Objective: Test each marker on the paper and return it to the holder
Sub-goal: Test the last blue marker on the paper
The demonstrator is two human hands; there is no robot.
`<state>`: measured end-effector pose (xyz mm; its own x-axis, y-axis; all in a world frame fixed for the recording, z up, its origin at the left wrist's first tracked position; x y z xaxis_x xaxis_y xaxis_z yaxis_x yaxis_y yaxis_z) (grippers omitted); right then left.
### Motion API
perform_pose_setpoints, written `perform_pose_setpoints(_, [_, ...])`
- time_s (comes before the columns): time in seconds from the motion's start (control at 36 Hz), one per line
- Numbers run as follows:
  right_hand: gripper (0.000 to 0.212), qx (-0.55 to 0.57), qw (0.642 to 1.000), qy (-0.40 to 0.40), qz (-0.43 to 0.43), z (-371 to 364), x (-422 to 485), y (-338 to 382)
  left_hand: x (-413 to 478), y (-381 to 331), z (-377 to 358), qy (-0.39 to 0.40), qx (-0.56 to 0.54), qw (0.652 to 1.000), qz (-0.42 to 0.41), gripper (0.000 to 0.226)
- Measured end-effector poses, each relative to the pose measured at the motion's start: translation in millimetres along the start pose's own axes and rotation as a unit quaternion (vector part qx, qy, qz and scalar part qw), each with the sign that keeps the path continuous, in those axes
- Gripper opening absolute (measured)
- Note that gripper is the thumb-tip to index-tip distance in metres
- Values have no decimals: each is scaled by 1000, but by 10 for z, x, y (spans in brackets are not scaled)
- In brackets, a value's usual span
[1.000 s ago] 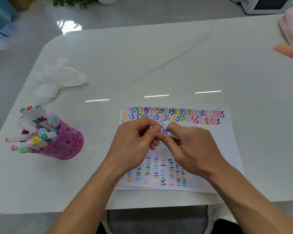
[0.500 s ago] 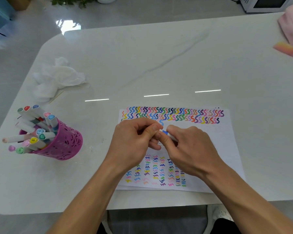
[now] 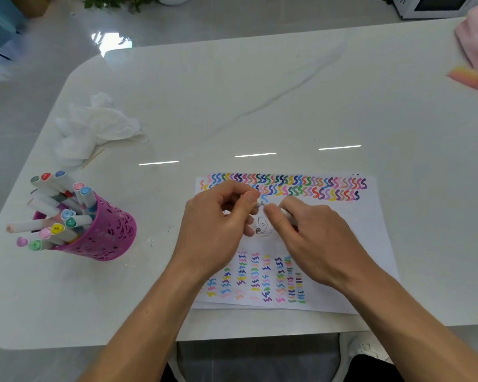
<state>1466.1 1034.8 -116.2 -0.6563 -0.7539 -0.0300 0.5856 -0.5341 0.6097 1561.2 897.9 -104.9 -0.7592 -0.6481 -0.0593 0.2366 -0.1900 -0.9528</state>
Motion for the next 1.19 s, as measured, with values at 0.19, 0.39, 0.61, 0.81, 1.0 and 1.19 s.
perform_pose_setpoints(0.19, [25,134,989,-39,-46,78,-12,-248,45,29,103,-42,132,990,-25,17])
perform_pose_setpoints(0.39, [28,267,954,-126,-51,192,21,-283,-3,74,14,42,300,950,-74,14])
perform_pose_setpoints(0.61, [42,368,922,-100,-72,156,54,-281,-35,116,-42,73,409,903,-113,17])
perform_pose_setpoints(0.81, [14,275,957,-84,-43,52,82,-210,-54,117,-89,80,426,893,-120,13])
perform_pose_setpoints(1.0, [15,326,940,-86,-50,-46,117,-212,-67,159,-96,92,417,898,-105,16])
perform_pose_setpoints(1.19, [12,384,915,-96,-81,-117,143,-278,-73,172,-117,88,415,899,-109,14])
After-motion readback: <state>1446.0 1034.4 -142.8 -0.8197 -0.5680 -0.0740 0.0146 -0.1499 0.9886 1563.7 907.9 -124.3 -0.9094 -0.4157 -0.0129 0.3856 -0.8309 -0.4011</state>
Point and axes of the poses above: each hand's wrist, its own x-axis towards the middle knuckle, its own z-axis out of the back of the hand, y = z × x, the point moved 4 cm from there along x, towards the middle knuckle, and after that the axes turned 1 degree about -y, right-handed, at the moved point
